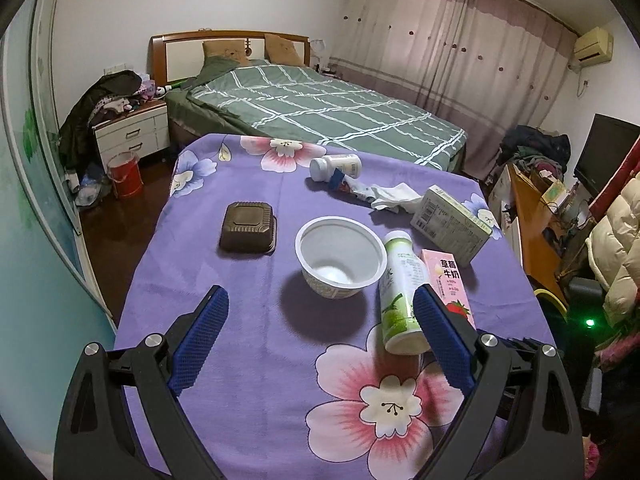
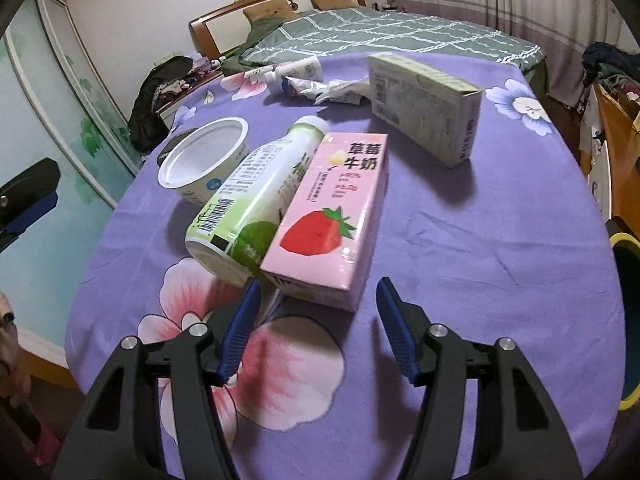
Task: Collect trash
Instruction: 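Return the right gripper to the table and grasp the pink strawberry milk carton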
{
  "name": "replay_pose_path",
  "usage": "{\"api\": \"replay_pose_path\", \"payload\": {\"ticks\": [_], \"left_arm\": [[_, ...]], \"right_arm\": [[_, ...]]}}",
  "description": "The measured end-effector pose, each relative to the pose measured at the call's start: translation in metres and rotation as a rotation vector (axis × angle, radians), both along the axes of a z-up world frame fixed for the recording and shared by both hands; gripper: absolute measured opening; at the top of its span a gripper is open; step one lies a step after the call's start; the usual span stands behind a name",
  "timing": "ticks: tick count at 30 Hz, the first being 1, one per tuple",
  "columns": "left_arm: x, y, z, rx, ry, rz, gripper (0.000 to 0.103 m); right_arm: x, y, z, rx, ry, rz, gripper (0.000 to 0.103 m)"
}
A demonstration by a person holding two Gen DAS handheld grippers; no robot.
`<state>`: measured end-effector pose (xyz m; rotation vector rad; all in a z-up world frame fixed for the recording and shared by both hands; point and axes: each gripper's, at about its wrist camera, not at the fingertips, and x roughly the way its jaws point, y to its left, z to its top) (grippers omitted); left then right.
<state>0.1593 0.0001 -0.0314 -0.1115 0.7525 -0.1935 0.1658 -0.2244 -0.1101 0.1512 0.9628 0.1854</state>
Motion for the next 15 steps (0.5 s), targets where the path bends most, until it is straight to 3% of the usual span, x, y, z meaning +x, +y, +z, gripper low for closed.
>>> {"api": "replay_pose_path", "payload": {"ticks": [4, 9, 15], "left_arm": [[-0.001, 0.0, 0.0, -0.004, -0.001, -0.004, 0.092], [0.0, 0.001, -0.001, -0.009, 0.004, -0.007, 0.092], [0.002, -0.01, -0.002, -0.007, 0.013, -0.03, 0.092]], "right_arm": [[0.005, 0.002, -0.005, -0.028, -0.001, -0.014, 0.057], [0.005, -0.025, -0.005, -0.011, -0.002, -0.091, 0.057], [0.015, -0.013, -0.012, -0.031, 0.0, -0.044, 0.057]]}}
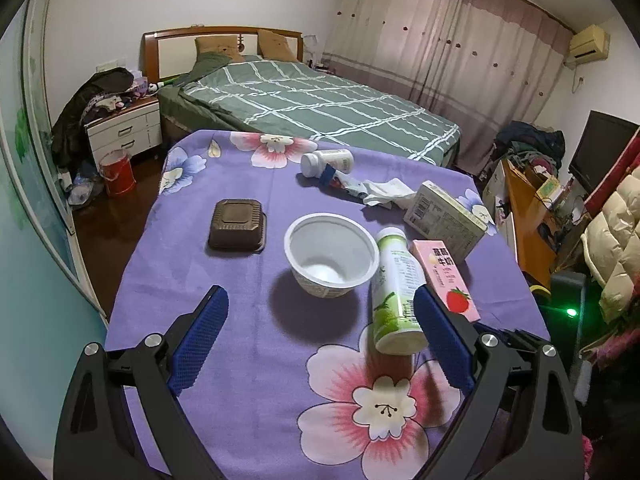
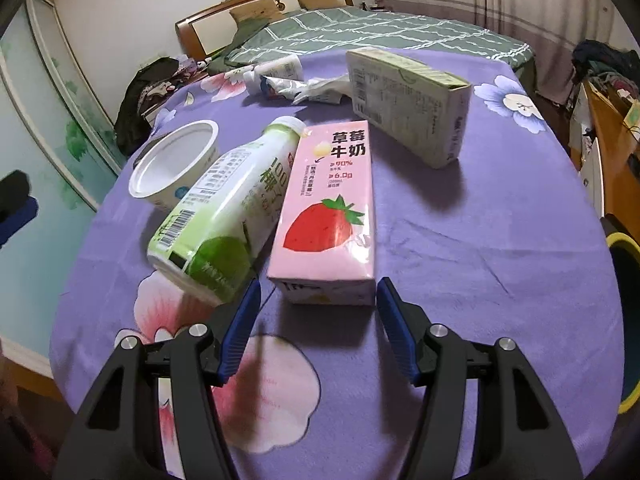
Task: Collect trash
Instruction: 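Return the right gripper to the table and grasp the pink strawberry milk carton, then carry the pink carton over the bin and open the right gripper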
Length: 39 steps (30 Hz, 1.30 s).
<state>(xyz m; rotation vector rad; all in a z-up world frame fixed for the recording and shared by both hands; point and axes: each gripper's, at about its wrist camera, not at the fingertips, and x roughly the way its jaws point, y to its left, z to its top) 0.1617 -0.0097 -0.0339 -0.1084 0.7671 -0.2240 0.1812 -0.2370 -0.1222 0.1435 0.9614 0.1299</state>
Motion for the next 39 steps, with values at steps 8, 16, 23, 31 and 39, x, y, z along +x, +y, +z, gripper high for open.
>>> {"api": "replay_pose_path", "payload": {"ticks": [8, 16, 23, 31, 39], "left_arm": [[0.002, -0.012, 0.001, 0.009, 0.002, -0.021, 0.092], [0.003, -0.022, -0.002, 0.01, 0.013, -0.044, 0.092], [0.0, -0.032, -0.001, 0.013, 0.01, -0.062, 0.092], [-0.002, -0.046, -0.003, 0.022, 0.017, -0.082, 0.092], [0.001, -0.065, -0.011, 0.019, 0.034, -0.108, 0.093]], "right_arm": [[-0.01, -0.017, 0.015, 0.019, -0.063, -0.01, 0.05], [-0.041, -0.047, 0.048, 0.072, -0.135, -0.022, 0.049], [-0.063, -0.078, 0.064, 0.135, -0.157, -0.041, 0.048], [-0.078, -0.106, 0.076, 0.153, -0.178, -0.073, 0.048], [-0.087, -0.129, 0.082, 0.152, -0.184, -0.099, 0.048]]}}
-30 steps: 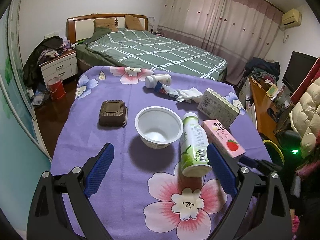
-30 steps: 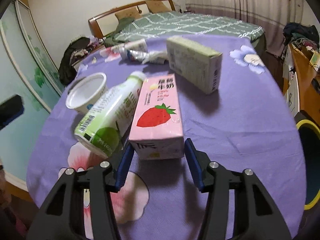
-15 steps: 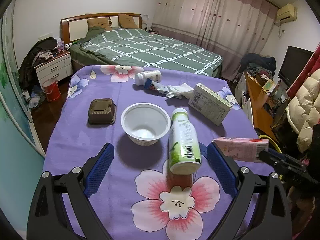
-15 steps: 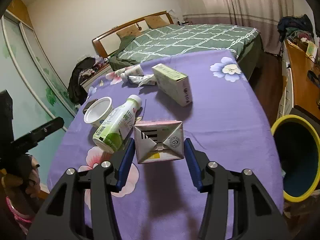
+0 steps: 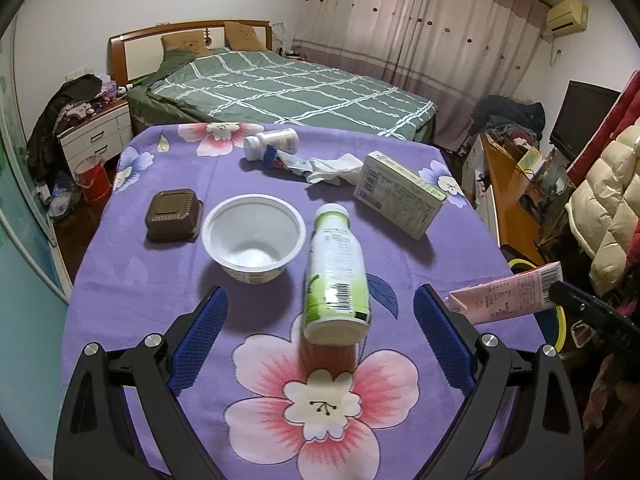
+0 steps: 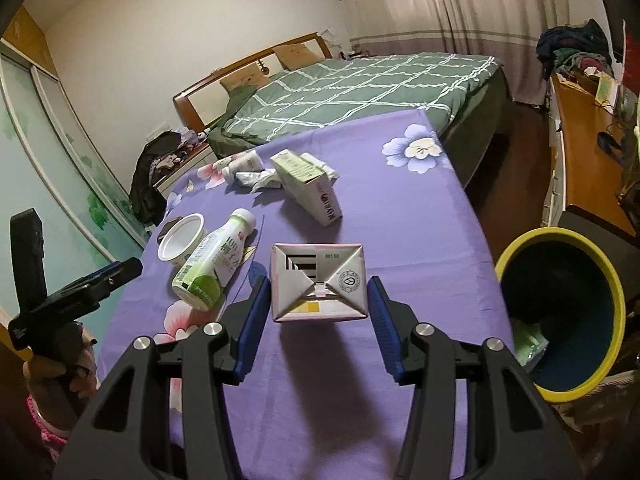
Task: Collect trash
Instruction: 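Carry the pink carton over the bin and open the right gripper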
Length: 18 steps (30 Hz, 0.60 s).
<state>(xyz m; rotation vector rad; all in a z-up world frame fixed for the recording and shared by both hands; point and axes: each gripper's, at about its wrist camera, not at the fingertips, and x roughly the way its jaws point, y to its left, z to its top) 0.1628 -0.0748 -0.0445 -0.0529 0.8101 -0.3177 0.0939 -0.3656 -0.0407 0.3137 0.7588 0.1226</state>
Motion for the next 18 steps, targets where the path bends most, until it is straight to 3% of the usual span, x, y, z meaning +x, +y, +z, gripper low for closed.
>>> {"api": "replay_pose_path", "payload": {"ticks": [10, 18], "left_arm": [[0.005, -0.019, -0.006, 0.008, 0.012, -0.027, 0.092], [0.013, -0.031, -0.021, 0.022, 0.049, -0.043, 0.092]], "right_arm": [[-0.017, -0.04, 0.018, -0.005, -0.037, -0.086, 0.047], [-0.031, -0.111, 0.013, -0.111, -0.009, -0.344, 0.048]]}}
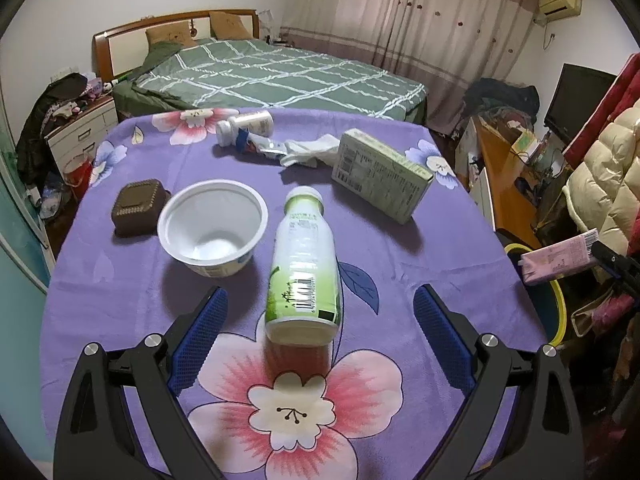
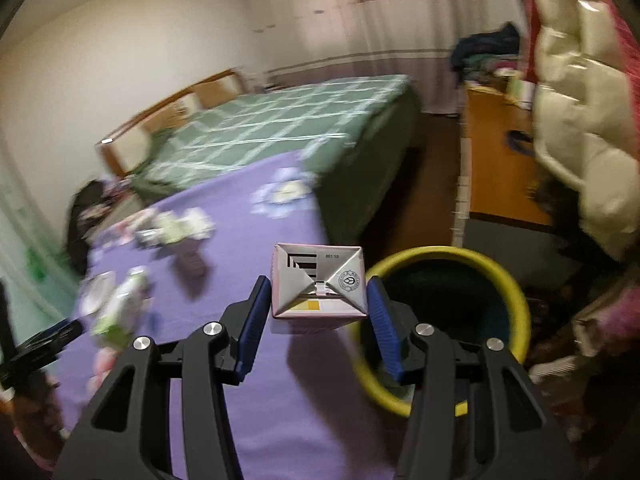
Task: Collect trash
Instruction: 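Carry the pink carton over the bin and open the right gripper, then grasp the green-labelled milk bottle with the left gripper and drop it into the bin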
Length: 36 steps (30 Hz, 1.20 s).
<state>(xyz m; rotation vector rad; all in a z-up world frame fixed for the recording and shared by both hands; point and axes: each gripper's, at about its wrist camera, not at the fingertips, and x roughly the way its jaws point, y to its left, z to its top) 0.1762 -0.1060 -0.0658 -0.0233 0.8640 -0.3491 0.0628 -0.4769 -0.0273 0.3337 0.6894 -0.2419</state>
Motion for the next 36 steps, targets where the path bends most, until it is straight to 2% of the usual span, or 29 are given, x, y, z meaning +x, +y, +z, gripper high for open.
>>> {"api": "replay_pose_path", "payload": {"ticks": [4, 7, 15, 20, 25, 30, 36], "left_arm": [[0.008, -0.006, -0.012, 0.02, 0.025, 0.002, 0.092], [0.015, -0.01, -0.023, 0.04, 0.047, 0.01, 0.092], [0.028, -0.021, -0.046, 0.087, 0.071, 0.016, 0.092], [0.034, -0.027, -0.058, 0.127, 0.082, 0.016, 0.078], [0.039, -0.026, -0.062, 0.129, 0.082, 0.016, 0.053], [0.035, -0.025, -0.055, 0.147, 0.033, 0.01, 0.053], [0.021, -0.023, -0.03, 0.159, -0.056, -0.01, 0.052]], "right_arm": [[0.001, -0.034, -0.022, -0.043, 0.066, -0.127, 0.048], [0.004, -0.048, -0.039, -0.034, 0.104, -0.167, 0.049], [0.009, -0.049, -0.055, -0.027, 0.12, -0.147, 0.052], [0.012, -0.045, -0.059, -0.015, 0.127, -0.126, 0.052], [0.015, -0.039, -0.06, -0.014, 0.132, -0.111, 0.052], [0.017, -0.035, -0.06, -0.013, 0.133, -0.1, 0.052], [0.018, -0.032, -0.061, -0.016, 0.134, -0.088, 0.052]]}}
